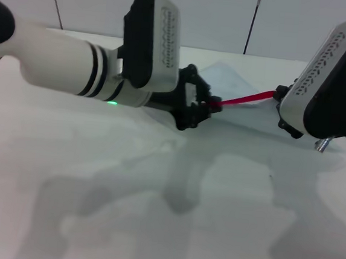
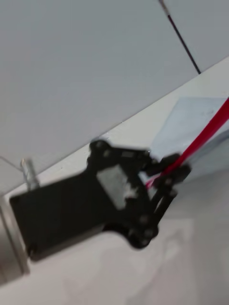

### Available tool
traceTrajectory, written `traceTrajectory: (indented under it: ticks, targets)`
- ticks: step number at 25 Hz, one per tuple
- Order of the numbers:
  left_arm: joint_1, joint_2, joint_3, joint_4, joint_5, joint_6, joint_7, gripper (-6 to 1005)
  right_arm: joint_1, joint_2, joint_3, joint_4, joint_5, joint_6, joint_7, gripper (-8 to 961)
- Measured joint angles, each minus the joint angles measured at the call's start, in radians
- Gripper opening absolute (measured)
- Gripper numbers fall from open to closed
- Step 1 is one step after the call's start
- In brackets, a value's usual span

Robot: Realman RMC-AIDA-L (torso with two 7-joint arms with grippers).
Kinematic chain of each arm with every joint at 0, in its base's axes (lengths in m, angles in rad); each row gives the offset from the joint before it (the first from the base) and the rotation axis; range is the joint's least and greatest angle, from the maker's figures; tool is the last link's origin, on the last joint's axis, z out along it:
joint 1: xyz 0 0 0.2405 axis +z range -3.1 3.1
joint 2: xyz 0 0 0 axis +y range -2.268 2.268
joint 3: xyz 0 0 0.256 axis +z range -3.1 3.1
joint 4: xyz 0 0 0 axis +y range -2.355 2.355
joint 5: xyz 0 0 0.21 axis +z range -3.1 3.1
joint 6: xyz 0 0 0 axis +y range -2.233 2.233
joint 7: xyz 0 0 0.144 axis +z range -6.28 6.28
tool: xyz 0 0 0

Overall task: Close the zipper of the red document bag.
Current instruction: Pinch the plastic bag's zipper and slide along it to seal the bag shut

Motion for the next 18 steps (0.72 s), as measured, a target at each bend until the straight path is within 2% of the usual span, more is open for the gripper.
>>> traceTrajectory:
  ticks: [7,14,18]
  targets:
    - [0.061,0.003,-0.031,-0.035,0.034,0.067,-0.004,86,-0.006,0.000,0.031,0.010,0.000,0.007,0.002,19]
    - [0.111,0.004,-0.155,-0.027,0.034,0.069,-0.019,89,-0.028,0.002,0.090,0.009,-0.001,0.026,0.012,18]
    - [0.127,0.004,-0.189,-0.007,0.034,0.071,-0.023,90,-0.040,0.002,0.115,0.012,-0.001,0.044,0.016,18]
